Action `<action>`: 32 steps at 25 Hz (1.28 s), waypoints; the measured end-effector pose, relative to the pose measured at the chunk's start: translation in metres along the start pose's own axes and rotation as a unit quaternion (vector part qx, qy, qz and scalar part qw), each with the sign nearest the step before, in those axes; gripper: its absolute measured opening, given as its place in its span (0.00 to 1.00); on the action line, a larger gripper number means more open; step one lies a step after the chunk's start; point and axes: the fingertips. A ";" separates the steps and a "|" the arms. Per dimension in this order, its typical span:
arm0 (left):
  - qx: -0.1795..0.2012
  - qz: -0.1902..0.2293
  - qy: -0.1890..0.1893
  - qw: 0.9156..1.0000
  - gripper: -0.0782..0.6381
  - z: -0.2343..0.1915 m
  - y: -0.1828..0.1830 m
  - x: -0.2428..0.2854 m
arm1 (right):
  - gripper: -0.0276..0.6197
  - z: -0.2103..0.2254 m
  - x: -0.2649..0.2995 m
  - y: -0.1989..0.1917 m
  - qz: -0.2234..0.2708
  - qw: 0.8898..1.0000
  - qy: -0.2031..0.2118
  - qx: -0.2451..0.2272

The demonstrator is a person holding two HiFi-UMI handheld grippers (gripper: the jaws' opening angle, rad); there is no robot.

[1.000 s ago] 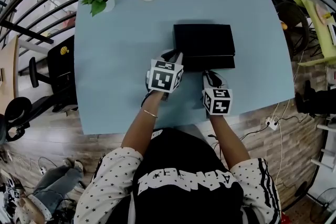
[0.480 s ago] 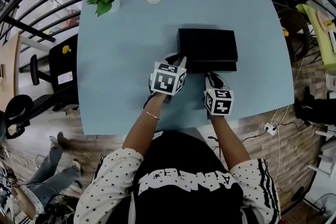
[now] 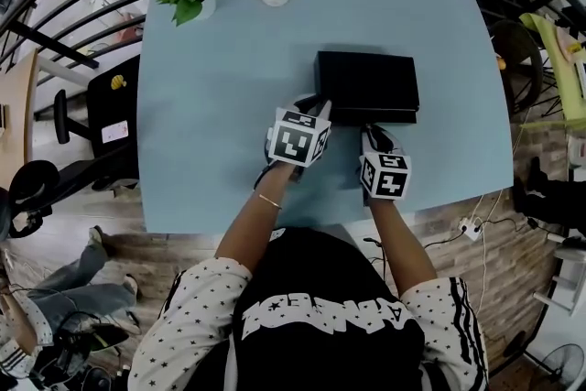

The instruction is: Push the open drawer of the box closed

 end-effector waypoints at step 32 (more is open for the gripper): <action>0.006 -0.004 0.000 1.000 0.11 0.000 0.000 0.000 | 0.15 0.004 0.020 0.013 -0.003 1.000 0.000 -0.007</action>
Point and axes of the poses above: the fingertips, and each gripper's own axes: x forward along the fingers, z to its right, y out of its top, and after that the axes turned 11 degrees about z, right-handed
